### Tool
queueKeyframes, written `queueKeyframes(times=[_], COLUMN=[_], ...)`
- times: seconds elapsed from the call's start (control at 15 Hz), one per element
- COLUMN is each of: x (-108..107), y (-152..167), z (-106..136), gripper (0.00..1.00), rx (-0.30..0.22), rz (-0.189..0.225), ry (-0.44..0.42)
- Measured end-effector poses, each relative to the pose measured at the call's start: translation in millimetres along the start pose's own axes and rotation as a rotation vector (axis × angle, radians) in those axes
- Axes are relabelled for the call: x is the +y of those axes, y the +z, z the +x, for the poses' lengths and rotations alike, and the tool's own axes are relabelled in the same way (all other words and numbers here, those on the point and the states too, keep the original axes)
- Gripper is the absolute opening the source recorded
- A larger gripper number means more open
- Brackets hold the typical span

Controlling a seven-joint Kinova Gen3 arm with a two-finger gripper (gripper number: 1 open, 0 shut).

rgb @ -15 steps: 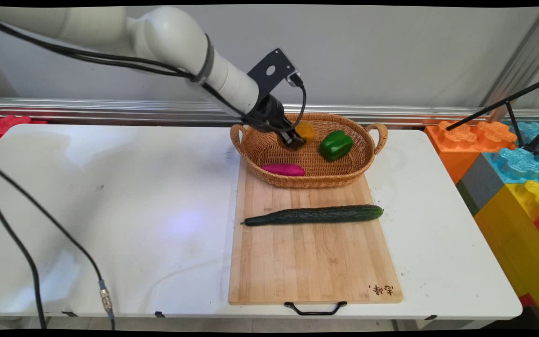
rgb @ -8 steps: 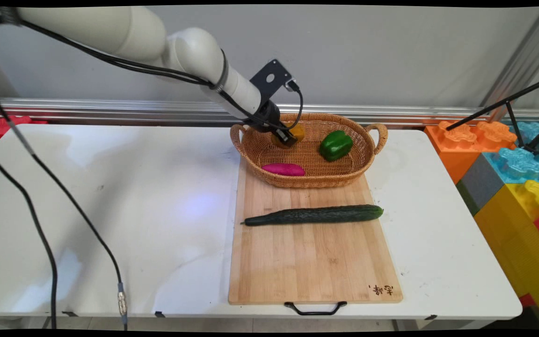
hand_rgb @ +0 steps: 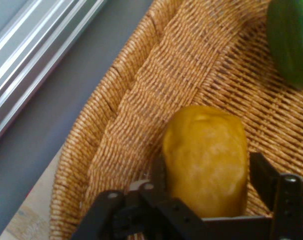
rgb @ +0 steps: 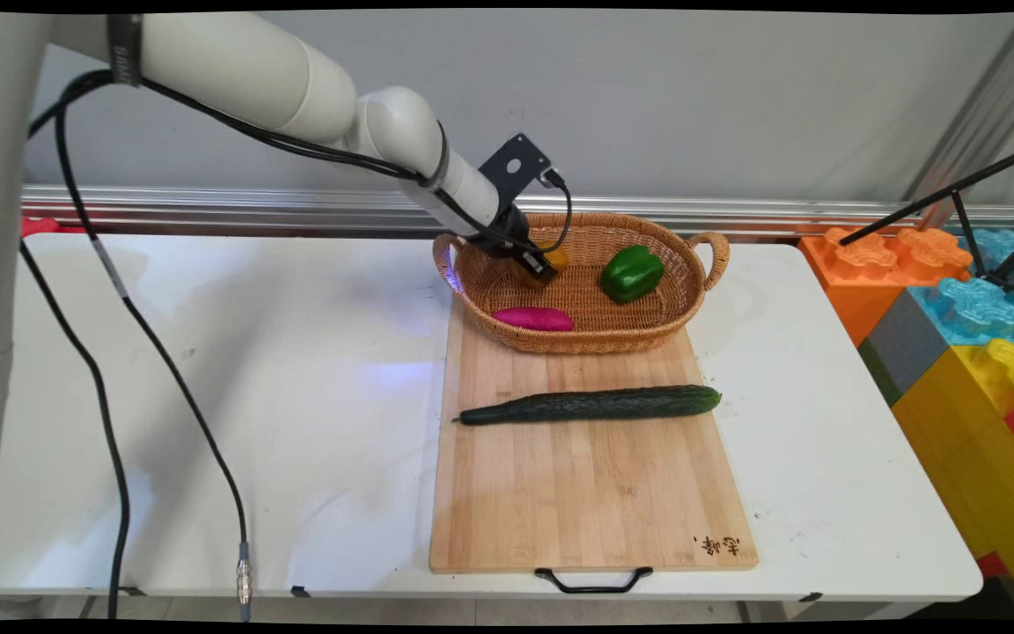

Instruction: Place the picked object in the vegetable basket

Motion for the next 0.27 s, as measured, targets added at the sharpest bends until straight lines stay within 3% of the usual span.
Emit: queueKeyframes(times=[0.07, 0.27], x=[-1.0, 0.5], y=[2.4, 3.3], z=[1.0, 4.7], gripper=[1.00, 1.00], rx=[0.000, 0.004], rz=[0.002, -0.003], ry=[-0.002, -0.002])
